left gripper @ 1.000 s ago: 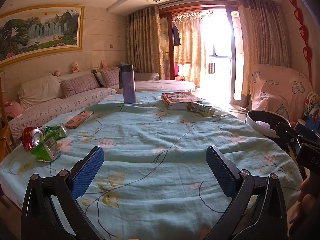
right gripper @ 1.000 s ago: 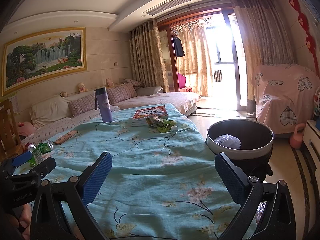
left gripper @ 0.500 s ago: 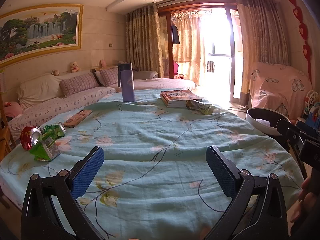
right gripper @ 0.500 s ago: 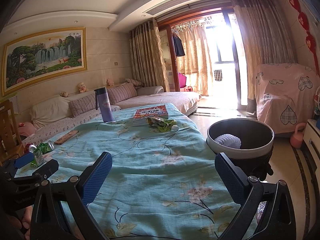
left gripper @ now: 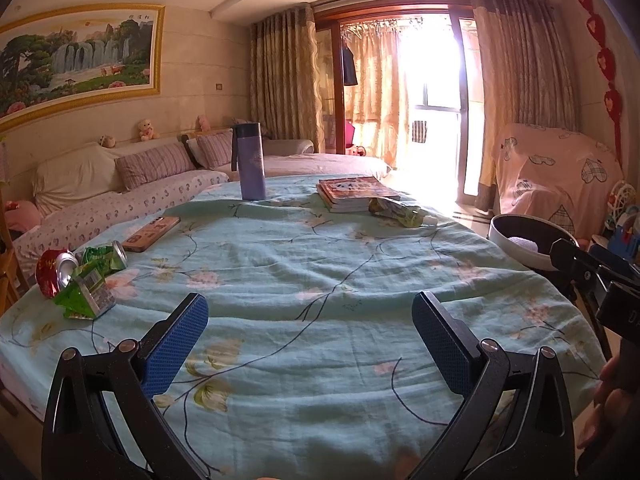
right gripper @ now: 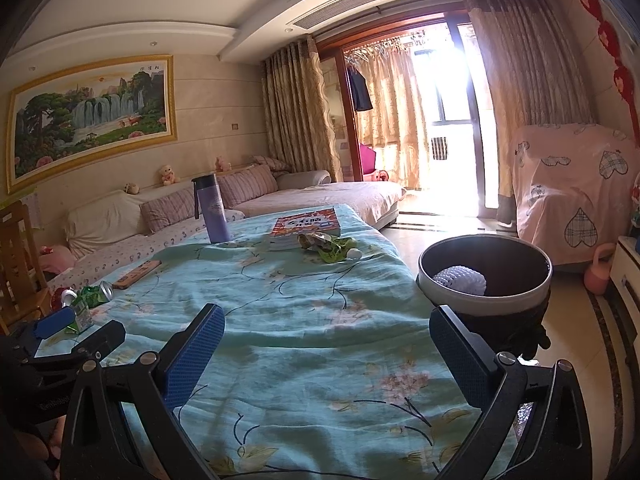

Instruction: Collect trash

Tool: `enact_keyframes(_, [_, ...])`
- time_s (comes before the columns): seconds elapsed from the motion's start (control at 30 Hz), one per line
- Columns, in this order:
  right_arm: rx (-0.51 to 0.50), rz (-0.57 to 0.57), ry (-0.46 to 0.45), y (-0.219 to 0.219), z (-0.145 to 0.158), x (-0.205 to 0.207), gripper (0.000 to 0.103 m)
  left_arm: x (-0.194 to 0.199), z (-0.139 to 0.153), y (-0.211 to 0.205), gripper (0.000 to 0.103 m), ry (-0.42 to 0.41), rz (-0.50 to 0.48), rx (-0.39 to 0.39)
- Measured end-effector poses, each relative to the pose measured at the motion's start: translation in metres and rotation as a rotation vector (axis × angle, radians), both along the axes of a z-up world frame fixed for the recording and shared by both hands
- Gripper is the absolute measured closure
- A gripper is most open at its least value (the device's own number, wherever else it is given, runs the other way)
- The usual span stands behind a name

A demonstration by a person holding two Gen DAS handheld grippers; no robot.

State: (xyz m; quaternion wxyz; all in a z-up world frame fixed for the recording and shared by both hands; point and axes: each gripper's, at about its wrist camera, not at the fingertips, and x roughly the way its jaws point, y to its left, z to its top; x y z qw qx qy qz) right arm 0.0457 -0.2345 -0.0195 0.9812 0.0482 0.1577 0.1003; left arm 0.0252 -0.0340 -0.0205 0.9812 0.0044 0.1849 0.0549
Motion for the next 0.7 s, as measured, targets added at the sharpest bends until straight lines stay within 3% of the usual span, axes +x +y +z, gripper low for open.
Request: enact_keyframes(0.7, [0.005,0.005,0.065,-0.005,-0.004,0.012,0.0,0.009,-0.005,0.0,0.0,0.042,-0.013,-0.017])
